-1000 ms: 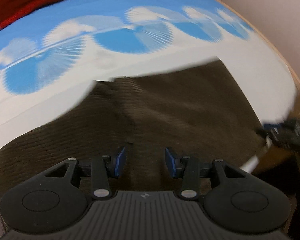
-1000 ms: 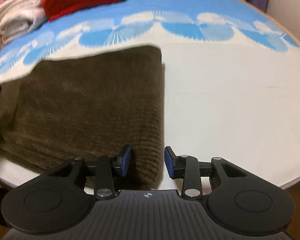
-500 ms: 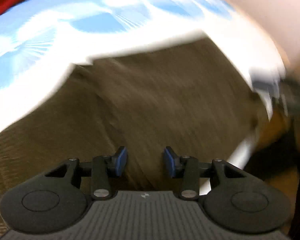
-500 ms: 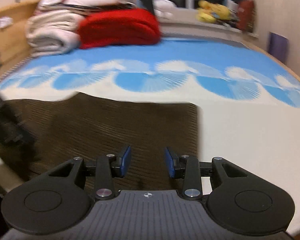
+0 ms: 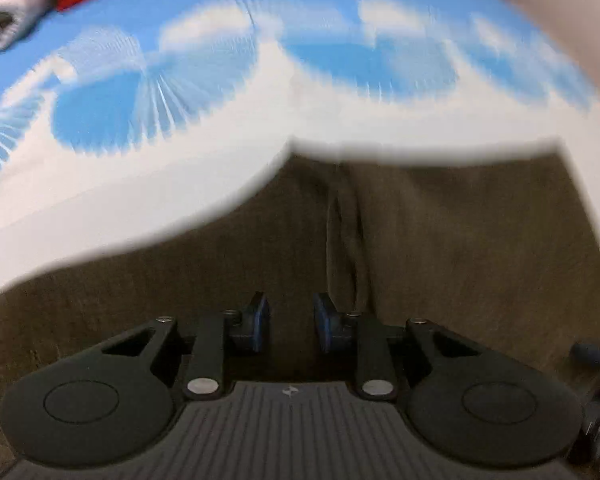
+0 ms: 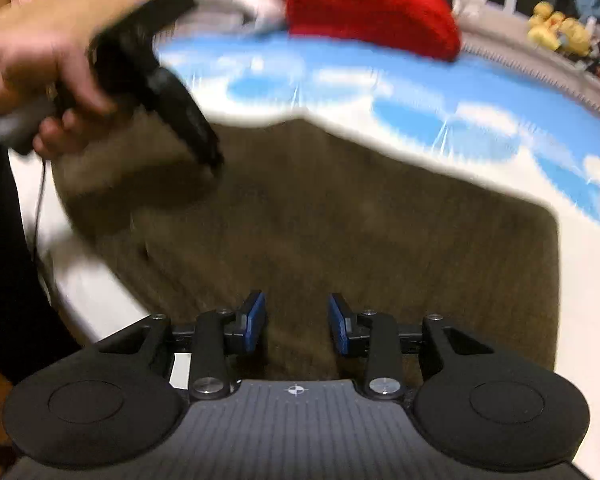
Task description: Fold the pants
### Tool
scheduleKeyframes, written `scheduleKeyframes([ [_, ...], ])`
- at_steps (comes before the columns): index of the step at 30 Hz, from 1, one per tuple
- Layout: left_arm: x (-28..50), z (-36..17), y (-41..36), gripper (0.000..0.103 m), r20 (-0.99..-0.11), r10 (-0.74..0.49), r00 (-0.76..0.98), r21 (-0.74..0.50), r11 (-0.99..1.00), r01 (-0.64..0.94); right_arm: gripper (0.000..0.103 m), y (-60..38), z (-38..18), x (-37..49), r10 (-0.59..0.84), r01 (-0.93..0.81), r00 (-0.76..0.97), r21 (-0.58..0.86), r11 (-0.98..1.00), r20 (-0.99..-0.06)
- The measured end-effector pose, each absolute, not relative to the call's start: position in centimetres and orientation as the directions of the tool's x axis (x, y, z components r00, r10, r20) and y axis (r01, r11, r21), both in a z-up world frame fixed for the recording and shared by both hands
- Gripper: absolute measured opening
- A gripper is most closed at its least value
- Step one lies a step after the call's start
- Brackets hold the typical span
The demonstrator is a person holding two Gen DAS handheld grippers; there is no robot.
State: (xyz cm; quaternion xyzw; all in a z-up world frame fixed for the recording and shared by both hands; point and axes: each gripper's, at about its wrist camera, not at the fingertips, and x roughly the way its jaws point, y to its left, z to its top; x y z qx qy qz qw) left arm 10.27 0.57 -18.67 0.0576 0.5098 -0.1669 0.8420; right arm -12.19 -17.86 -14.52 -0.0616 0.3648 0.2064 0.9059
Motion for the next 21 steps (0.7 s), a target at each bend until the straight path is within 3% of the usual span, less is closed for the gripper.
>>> scheduleKeyframes([
  [4,10.9,-16.0,-0.2,0.032,-0.778,-0.339,0.529,-0.167,0.923,0.347,0.038,-17.6,-13.2,-12.9,0.354,-0.408,0.714,0.052,0.911,-0.604],
  [7,10.7,-15.7,-1.6,0.032,-0.756,-0.412,0.508,-0.209,0.888,0.410,0.038,-16.4,-13.6,-12.7,0.375,-0.425,0.700,0.068,0.903,-0.608],
  [11,11.3,-18.7,-4.2,0.032,-0.855,-0.269,0.444,-0.064,0.903,0.424,0.039,-14.1,-14.6,-12.2,0.400,-0.480,0.651,0.058,0.875,-0.645],
  [14,11.6,-19.6,-3.9,0.034,-0.877,-0.233,0.420,-0.056,0.918,0.392,0.049,-12.4,-16.1,-11.6,0.386,-0.530,0.545,0.051,0.847,-0.744],
  [16,11.8,-19.4,-3.8,0.034,-0.870,-0.241,0.430,-0.067,0.922,0.382,0.049,-11.5,-15.9,-12.3,0.357,-0.551,0.574,-0.026,0.834,-0.737],
  [21,12.0,-18.7,-3.0,0.035,-0.864,-0.245,0.439,-0.069,0.923,0.380,0.048,-11.1,-13.3,-12.7,0.378,-0.518,0.646,-0.018,0.855,-0.663],
])
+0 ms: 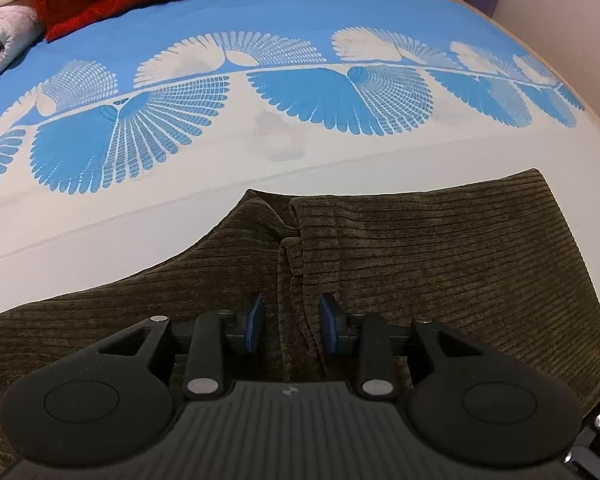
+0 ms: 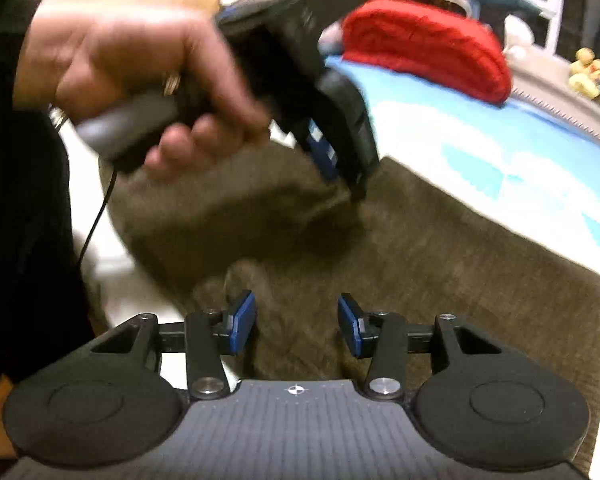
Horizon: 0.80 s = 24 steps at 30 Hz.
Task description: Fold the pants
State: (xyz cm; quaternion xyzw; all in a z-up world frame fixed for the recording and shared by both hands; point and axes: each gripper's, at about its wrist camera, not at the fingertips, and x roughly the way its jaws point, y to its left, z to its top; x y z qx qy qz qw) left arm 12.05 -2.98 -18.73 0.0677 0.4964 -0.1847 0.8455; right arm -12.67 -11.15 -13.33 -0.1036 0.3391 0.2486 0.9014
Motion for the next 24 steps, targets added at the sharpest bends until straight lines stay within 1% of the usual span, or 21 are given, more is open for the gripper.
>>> scheduleKeyframes([
  [2,11.7,-18.5,-2.5,0.035,-0.862,-0.248,0.441,-0.073,0.924,0.376,0.048,-10.8,-13.2,-12.4,0.369,-0.505,0.663,-0.026,0.863,-0.651],
  [5,10.6,-17.3,-1.4,0.035,-0.859,-0.250,0.447,-0.079,0.927,0.366,0.048,-10.1,-14.0,-12.1,0.375,-0.518,0.626,-0.006,0.855,-0.684],
  [6,10.4,-17.1,-1.1,0.035,-0.857,-0.251,0.449,-0.083,0.929,0.362,0.051,-9.7,-14.5,-12.0,0.393,-0.548,0.577,0.017,0.836,-0.716],
  [7,10.4,-17.0,-0.8,0.035,-0.856,-0.253,0.451,-0.087,0.930,0.357,0.059,-9.2,-15.1,-12.1,0.401,-0.582,0.525,0.028,0.813,-0.751],
  [8,10.2,-16.9,-0.3,0.035,-0.854,-0.254,0.454,-0.090,0.932,0.351,0.060,-8.6,-15.3,-12.7,0.390,-0.609,0.531,-0.020,0.793,-0.752],
  [9,10.1,-16.7,0.2,0.035,-0.852,-0.254,0.458,-0.094,0.934,0.344,0.060,-8.0,-15.2,-13.2,0.371,-0.629,0.551,-0.080,0.773,-0.748],
  [10,10.0,-16.5,0.7,0.035,-0.850,-0.255,0.461,-0.097,0.936,0.338,0.059,-7.8,-15.0,-13.4,0.364,-0.637,0.555,-0.100,0.765,-0.748],
  [12,9.7,-16.2,1.9,0.035,-0.846,-0.253,0.470,-0.101,0.940,0.325,0.053,-8.2,-14.0,-12.9,0.388,-0.616,0.561,-0.056,0.785,-0.731],
  [15,9.0,-15.7,4.3,0.035,-0.843,-0.235,0.484,-0.093,0.950,0.298,0.053,-8.7,-12.9,-12.0,0.374,-0.558,0.609,-0.042,0.829,-0.700],
  [17,8.5,-15.5,6.0,0.035,-0.842,-0.220,0.492,-0.088,0.957,0.276,0.053,-8.4,-13.2,-11.5,0.375,-0.570,0.573,-0.024,0.821,-0.729],
  [19,7.7,-15.1,8.2,0.035,-0.838,-0.205,0.506,-0.088,0.965,0.246,0.058,-7.6,-14.1,-11.3,0.389,-0.622,0.472,0.014,0.783,-0.791],
  [21,6.8,-14.4,10.6,0.035,-0.825,-0.198,0.528,-0.095,0.972,0.216,0.057,-7.0,-13.7,-11.9,0.377,-0.650,0.502,-0.052,0.758,-0.778],
  [22,6.3,-14.1,11.7,0.035,-0.816,-0.198,0.542,-0.101,0.974,0.203,0.053,-7.1,-12.7,-11.7,0.390,-0.644,0.520,-0.048,0.763,-0.760],
  [24,5.1,-13.4,14.0,0.036,-0.796,-0.197,0.572,-0.112,0.977,0.180,0.052,-8.2,-10.0,-10.7,0.437,-0.599,0.567,0.015,0.801,-0.698],
])
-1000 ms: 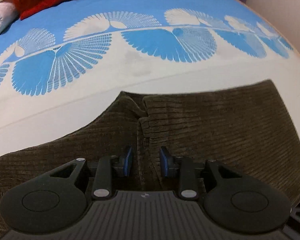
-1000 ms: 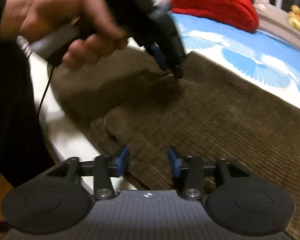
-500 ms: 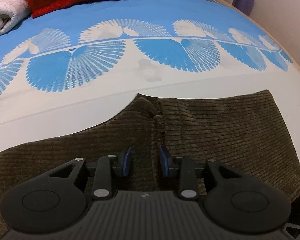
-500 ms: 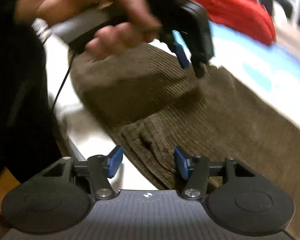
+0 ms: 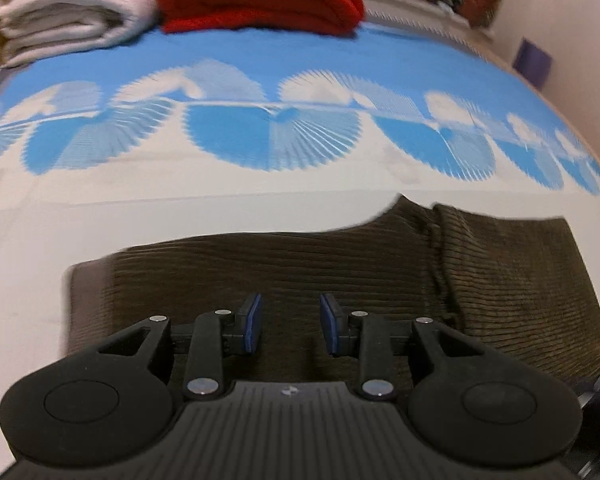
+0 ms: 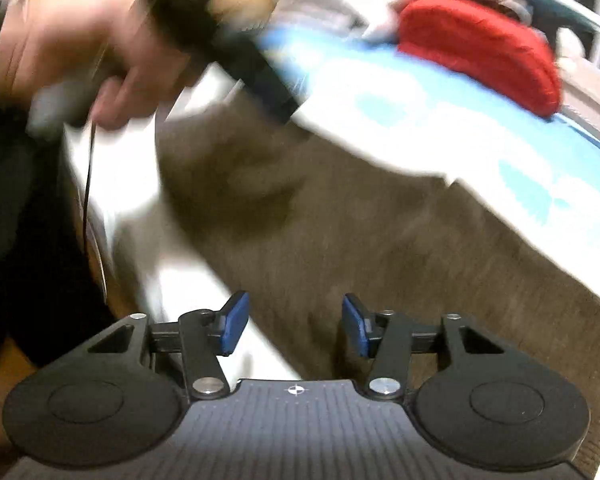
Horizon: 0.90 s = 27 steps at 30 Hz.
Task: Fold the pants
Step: 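Grasp the grey striped waistband with the left tool and lift it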
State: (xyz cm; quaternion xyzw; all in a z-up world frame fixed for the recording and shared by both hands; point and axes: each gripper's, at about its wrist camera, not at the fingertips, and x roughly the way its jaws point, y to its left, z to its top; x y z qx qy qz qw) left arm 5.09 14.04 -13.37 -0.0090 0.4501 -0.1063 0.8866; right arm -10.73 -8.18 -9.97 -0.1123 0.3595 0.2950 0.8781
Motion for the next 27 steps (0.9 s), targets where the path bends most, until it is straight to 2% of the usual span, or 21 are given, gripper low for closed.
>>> scheduleKeyframes([
  [5,2.0,-12.0,18.1,0.043,-0.763,-0.175,0.623,-0.114,0.984,0.137,0.055,-14.2,-2.5,-7.9,0.402,-0.379,0.747,0.159,0.912,-0.529],
  [8,0.3,-11.2,19.4,0.045,-0.748,-0.162,0.644,-0.117,0.987,0.112,0.059,-19.1,-0.4,-6.6,0.347,-0.253,0.801,0.249,0.935,-0.489],
  [12,-2.0,-9.4,20.6,0.051,-0.715,-0.155,0.682,-0.156,0.986,0.061,0.060,-23.9,-2.2,-6.6,0.231,-0.112,0.829,0.253,0.961,-0.509],
  [14,-3.1,-8.0,21.7,0.055,-0.692,-0.158,0.704,-0.205,0.979,0.018,0.057,-25.1,-3.9,-6.8,0.190,-0.034,0.799,0.274,0.961,-0.570],
  [16,-3.9,-6.8,23.0,0.059,-0.659,-0.172,0.732,-0.274,0.962,-0.021,0.057,-25.3,-4.3,-7.1,0.202,-0.025,0.810,0.311,0.950,-0.551],
  [18,-5.0,-6.3,24.7,0.062,-0.631,-0.180,0.755,-0.351,0.934,-0.070,0.057,-25.3,-4.0,-7.0,0.195,-0.038,0.821,0.290,0.956,-0.536],
  [21,-6.5,-7.3,27.1,0.063,-0.633,-0.202,0.747,-0.462,0.873,-0.156,0.057,-25.2,-4.0,-7.7,0.192,-0.049,0.825,0.272,0.961,-0.532],
  [24,-6.8,-9.8,28.3,0.063,-0.694,-0.226,0.684,-0.515,0.820,-0.251,0.057,-25.9,-3.7,-9.6,0.183,-0.018,0.840,0.310,0.950,-0.511],
  [27,-7.1,-13.1,30.0,0.063,-0.692,-0.318,0.648,-0.651,0.661,-0.372,0.057,-26.2,-3.4,-11.1,0.178,0.008,0.841,0.342,0.940,-0.511],
])
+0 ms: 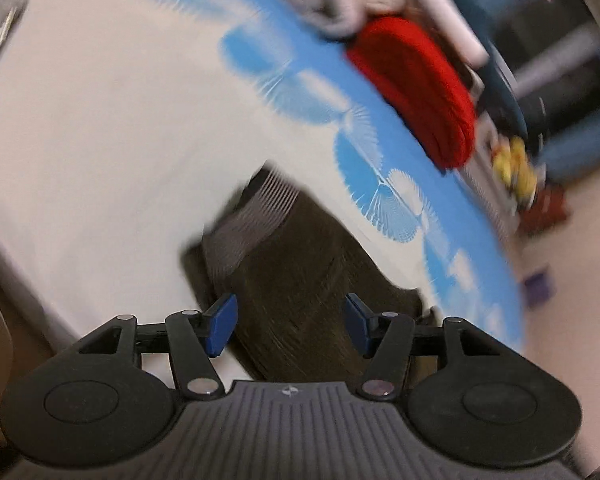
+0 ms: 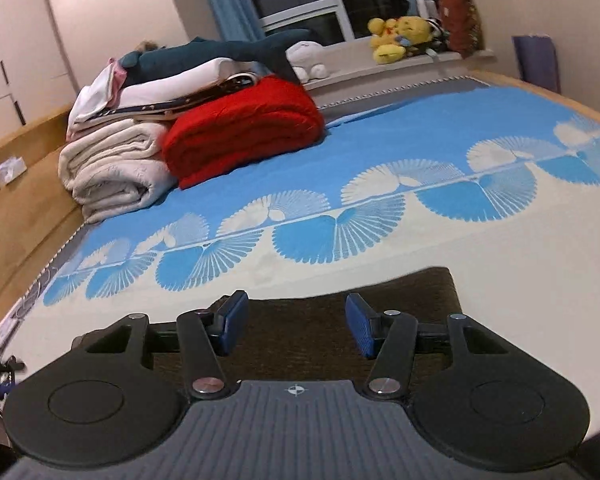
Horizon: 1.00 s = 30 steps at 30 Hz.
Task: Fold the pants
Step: 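Grasp the grey striped waistband with the left tool and lift it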
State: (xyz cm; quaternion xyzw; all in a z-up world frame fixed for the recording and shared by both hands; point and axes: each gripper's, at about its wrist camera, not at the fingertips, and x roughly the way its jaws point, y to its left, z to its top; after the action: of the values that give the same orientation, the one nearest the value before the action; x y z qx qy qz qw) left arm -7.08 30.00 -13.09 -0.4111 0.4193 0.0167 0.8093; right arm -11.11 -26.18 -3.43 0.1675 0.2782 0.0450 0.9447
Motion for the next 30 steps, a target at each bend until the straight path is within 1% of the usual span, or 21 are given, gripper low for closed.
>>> scheduleKeyframes([
  [2,-7.0,-14.9,31.3,0.067,-0.685,-0.346,0.642,-0.704,0.540,-0.461,0.057,-26.5,-2.9,-11.9,0.181,0.002,0.844,0.341,0.940,-0.504],
  [3,-6.9,-15.4,31.8,0.069,-0.692,-0.338,0.638,-0.706,0.503,-0.498,0.057,-26.6,-2.6,-12.3,0.180,-0.005,0.849,0.333,0.943,-0.496],
  [5,-6.3,-16.1,32.2,0.077,-0.713,-0.316,0.626,-0.686,0.498,-0.530,0.057,-27.2,-2.1,-13.5,0.171,-0.015,0.863,0.315,0.949,-0.475],
  [9,-5.1,-17.4,32.2,0.077,-0.753,-0.309,0.580,-0.644,0.528,-0.555,0.057,-28.8,-3.1,-15.0,0.176,0.009,0.866,0.367,0.930,-0.468],
  [14,-4.0,-18.9,31.3,0.077,-0.770,-0.311,0.558,-0.625,0.545,-0.559,0.057,-29.6,-5.7,-15.1,0.172,0.044,0.853,0.397,0.917,-0.492],
  [19,-2.1,-20.3,29.7,0.077,-0.826,-0.269,0.496,-0.545,0.610,-0.576,0.057,-29.8,-9.2,-14.6,0.185,0.099,0.831,0.466,0.879,-0.525],
  [22,-1.5,-20.6,29.4,0.077,-0.832,-0.244,0.499,-0.527,0.628,-0.572,0.057,-29.7,-10.6,-13.6,0.160,0.136,0.809,0.445,0.885,-0.566],
  [25,-1.1,-20.7,29.1,0.072,-0.834,-0.200,0.514,-0.509,0.640,-0.576,0.057,-29.9,-11.5,-13.3,0.143,0.136,0.805,0.414,0.900,-0.575],
  [28,-0.5,-20.3,27.5,0.061,-0.852,-0.137,0.506,-0.441,0.708,-0.551,0.057,-30.7,-12.5,-12.9,0.128,0.191,0.786,0.436,0.880,-0.604],
  [29,-0.4,-20.1,26.9,0.054,-0.857,-0.108,0.504,-0.414,0.726,-0.549,0.057,-31.0,-12.6,-12.8,0.123,0.202,0.788,0.442,0.874,-0.603],
  [30,-0.4,-19.9,26.3,0.050,-0.861,-0.082,0.501,-0.391,0.736,-0.552,0.057,-31.3,-12.7,-12.7,0.116,0.213,0.790,0.447,0.869,-0.601],
])
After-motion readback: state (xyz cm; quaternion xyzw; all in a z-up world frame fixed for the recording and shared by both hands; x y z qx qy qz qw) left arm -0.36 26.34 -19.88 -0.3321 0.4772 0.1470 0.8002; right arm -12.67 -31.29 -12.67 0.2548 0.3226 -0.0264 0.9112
